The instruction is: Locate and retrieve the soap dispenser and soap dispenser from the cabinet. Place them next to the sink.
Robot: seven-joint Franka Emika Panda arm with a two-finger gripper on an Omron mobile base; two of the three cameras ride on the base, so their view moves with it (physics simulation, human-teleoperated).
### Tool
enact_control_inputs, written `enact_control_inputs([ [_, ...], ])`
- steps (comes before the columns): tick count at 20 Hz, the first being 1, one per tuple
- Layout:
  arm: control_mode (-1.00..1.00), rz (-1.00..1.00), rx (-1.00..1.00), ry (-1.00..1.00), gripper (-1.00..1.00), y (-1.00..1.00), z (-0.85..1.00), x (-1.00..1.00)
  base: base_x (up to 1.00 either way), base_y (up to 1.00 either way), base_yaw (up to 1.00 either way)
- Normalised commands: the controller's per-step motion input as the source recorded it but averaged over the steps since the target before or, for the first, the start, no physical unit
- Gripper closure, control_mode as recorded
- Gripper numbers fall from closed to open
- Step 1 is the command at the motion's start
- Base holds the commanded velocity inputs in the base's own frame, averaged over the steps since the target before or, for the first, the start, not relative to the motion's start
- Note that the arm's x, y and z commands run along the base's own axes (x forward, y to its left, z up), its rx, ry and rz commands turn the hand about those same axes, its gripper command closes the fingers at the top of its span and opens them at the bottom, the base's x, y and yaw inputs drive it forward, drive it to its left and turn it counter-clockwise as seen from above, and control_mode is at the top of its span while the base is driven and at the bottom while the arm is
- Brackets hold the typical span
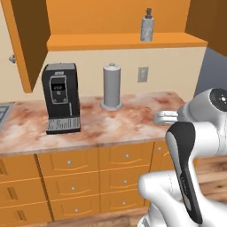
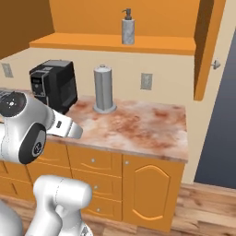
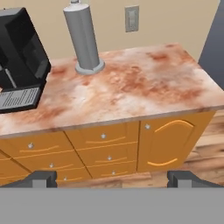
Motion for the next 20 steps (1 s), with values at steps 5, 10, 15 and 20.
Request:
enact_control_inputs([
  [5,1.00,0.00,0.00,0.00,-1.00,0.00,0.00,0.00,0.28,0.43,-0.15],
  [10,1.00,0.00,0.00,0.00,-1.00,0.00,0.00,0.00,0.37,0.04,0.01],
  [15,1.00,0.00,0.00,0.00,-1.00,0.00,0.00,0.00,0.66,0.13,0.01],
  [20,1.00,0.00,0.00,0.00,-1.00,0.00,0.00,0.00,0.70,0.09,0.01],
])
